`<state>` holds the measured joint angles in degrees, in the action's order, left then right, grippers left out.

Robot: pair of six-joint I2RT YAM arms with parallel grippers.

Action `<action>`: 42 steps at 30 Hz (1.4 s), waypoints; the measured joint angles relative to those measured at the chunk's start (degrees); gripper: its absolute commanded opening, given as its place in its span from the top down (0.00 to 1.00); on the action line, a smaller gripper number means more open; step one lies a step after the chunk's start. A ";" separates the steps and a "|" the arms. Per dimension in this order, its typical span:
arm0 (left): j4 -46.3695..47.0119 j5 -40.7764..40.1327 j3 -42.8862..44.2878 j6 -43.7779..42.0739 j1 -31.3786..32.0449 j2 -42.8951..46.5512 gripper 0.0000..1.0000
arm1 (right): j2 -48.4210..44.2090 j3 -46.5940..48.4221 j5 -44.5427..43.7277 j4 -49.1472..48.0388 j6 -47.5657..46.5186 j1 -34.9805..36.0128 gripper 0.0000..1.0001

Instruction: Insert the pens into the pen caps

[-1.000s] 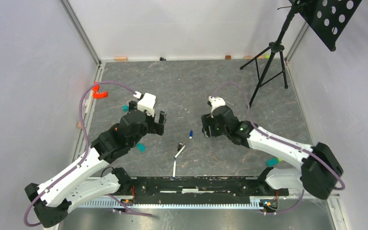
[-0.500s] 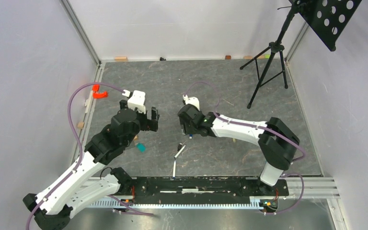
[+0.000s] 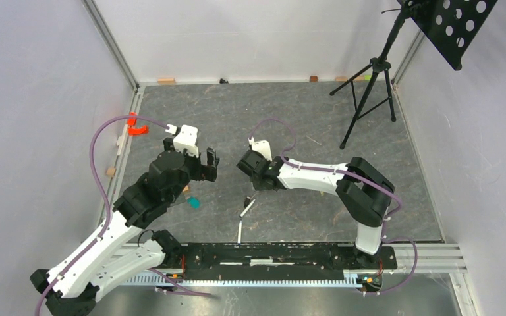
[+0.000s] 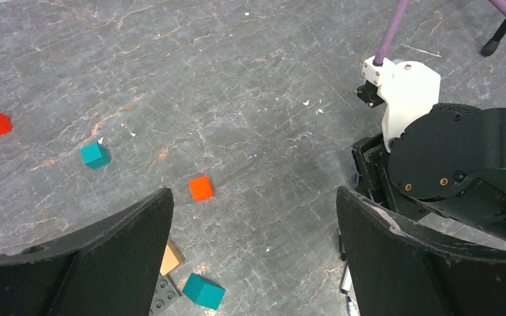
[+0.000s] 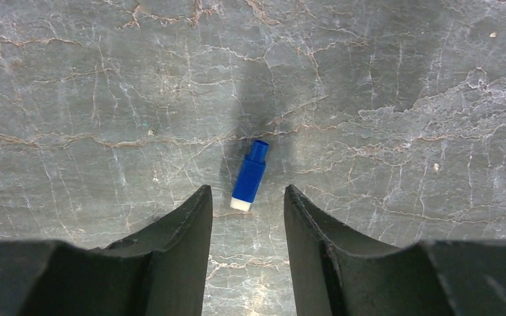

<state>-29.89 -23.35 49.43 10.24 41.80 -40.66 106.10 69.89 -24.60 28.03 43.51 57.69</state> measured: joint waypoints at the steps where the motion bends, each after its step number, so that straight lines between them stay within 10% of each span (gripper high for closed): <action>1: 0.00 0.00 0.00 0.00 0.00 0.09 0.01 | 0.02 0.00 0.02 -0.07 0.04 0.00 0.53; 9: 0.00 0.00 0.00 0.00 0.00 0.15 0.01 | 0.90 -2.10 0.04 -1.29 1.66 0.09 0.57; 22: 0.00 0.00 0.00 0.00 0.00 0.07 0.02 | 0.35 -4.63 0.13 -5.55 2.58 0.61 1.00; 42: 8.48 19.91 -4.04 -0.07 -0.11 4.66 0.05 | -33.07 -19.87 17.05 -13.22 -27.80 -0.83 1.00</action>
<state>-21.41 -3.44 45.39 10.17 41.69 -36.01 73.03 50.02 -7.55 14.81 15.70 56.86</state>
